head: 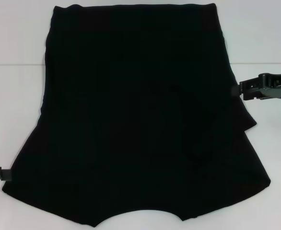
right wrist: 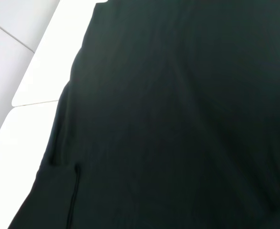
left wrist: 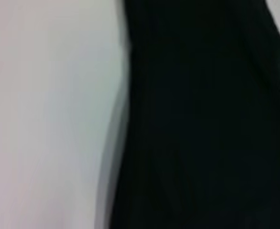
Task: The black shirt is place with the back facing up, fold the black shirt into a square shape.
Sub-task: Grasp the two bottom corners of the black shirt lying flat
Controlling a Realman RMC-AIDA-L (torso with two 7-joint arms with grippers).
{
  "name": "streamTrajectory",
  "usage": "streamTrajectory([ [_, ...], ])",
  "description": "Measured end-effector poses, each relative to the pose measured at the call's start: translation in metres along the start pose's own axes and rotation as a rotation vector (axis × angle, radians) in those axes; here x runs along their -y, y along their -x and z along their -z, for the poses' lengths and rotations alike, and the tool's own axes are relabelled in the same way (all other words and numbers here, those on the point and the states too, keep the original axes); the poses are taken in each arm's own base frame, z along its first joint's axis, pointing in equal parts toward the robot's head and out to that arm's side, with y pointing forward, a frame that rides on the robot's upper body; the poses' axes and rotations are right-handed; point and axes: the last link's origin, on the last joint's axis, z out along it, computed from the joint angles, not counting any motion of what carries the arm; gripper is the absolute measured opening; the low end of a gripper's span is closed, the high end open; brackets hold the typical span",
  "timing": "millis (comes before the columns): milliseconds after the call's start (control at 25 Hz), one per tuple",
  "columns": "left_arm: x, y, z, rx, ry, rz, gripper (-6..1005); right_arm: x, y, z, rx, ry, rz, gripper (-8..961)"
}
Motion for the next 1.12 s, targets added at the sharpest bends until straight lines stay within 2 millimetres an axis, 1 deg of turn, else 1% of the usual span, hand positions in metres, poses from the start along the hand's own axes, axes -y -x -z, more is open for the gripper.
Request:
streamTrajectory([
  [240, 0.006, -0.002, -0.019, 0.019, -0.05, 0.04, 590, 0.001, 0.0, 0.0, 0.004, -0.003, 0.001, 536],
  [360, 0.009, -0.002, -0.025, 0.017, -0.061, 0.055, 572, 0.002, 0.0, 0.0, 0.006, -0.006, 0.0, 536],
  [760, 0.015, -0.004, -0.028, -0.006, -0.093, 0.071, 571, 0.005, -0.003, 0.001, 0.006, -0.01, -0.006, 537],
  [1000, 0.018, -0.001, -0.028, 0.0, -0.106, 0.077, 571, 0.005, -0.004, 0.001, 0.005, -0.009, -0.007, 537],
  [1120, 0.017, 0.002, -0.031, 0.011, -0.1, 0.082, 571, 0.005, -0.004, 0.001, 0.004, -0.008, -0.008, 537],
])
